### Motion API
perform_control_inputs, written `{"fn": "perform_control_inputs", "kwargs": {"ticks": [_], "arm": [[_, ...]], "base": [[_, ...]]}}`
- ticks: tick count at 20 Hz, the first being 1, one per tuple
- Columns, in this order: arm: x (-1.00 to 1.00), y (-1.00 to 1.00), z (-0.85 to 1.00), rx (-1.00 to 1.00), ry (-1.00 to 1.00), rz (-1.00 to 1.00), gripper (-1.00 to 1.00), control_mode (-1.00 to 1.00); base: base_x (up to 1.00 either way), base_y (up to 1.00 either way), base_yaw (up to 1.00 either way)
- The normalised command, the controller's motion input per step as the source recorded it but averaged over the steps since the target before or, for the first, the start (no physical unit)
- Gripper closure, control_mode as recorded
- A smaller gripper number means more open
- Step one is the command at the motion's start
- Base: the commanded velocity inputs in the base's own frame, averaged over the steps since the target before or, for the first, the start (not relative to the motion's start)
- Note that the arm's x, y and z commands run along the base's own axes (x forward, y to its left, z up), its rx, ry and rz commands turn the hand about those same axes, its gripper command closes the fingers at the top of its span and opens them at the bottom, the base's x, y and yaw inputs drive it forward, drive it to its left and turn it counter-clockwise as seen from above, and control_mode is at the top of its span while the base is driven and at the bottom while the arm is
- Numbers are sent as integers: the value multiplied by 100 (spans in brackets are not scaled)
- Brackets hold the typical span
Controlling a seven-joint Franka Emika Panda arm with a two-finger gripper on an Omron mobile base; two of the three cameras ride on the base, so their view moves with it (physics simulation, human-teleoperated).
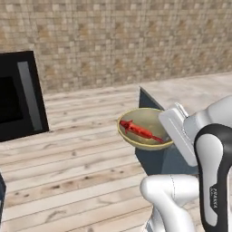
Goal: Remove the peach from the bowl and place it on the small plate. Then place the bowl with only the fish in the microwave, close the door, and press the start button to microwave the fish.
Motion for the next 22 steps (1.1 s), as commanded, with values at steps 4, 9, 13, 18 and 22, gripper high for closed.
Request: {"fn": "perform_control_inputs", "kwargs": {"ticks": [4, 9, 13, 18, 22], "arm": [[0, 0, 0, 0, 0, 0, 100, 100], [0, 0, 0, 0, 0, 0, 100, 100], [0, 0, 0, 0, 0, 0, 100, 100], [0, 0, 0, 0, 0, 0, 100, 100], [0, 0, 0, 0, 0, 0, 100, 100]], "base": [[100, 18, -15], [100, 3, 4], [100, 0, 35], [84, 0, 57], [65, 0, 68]]}}
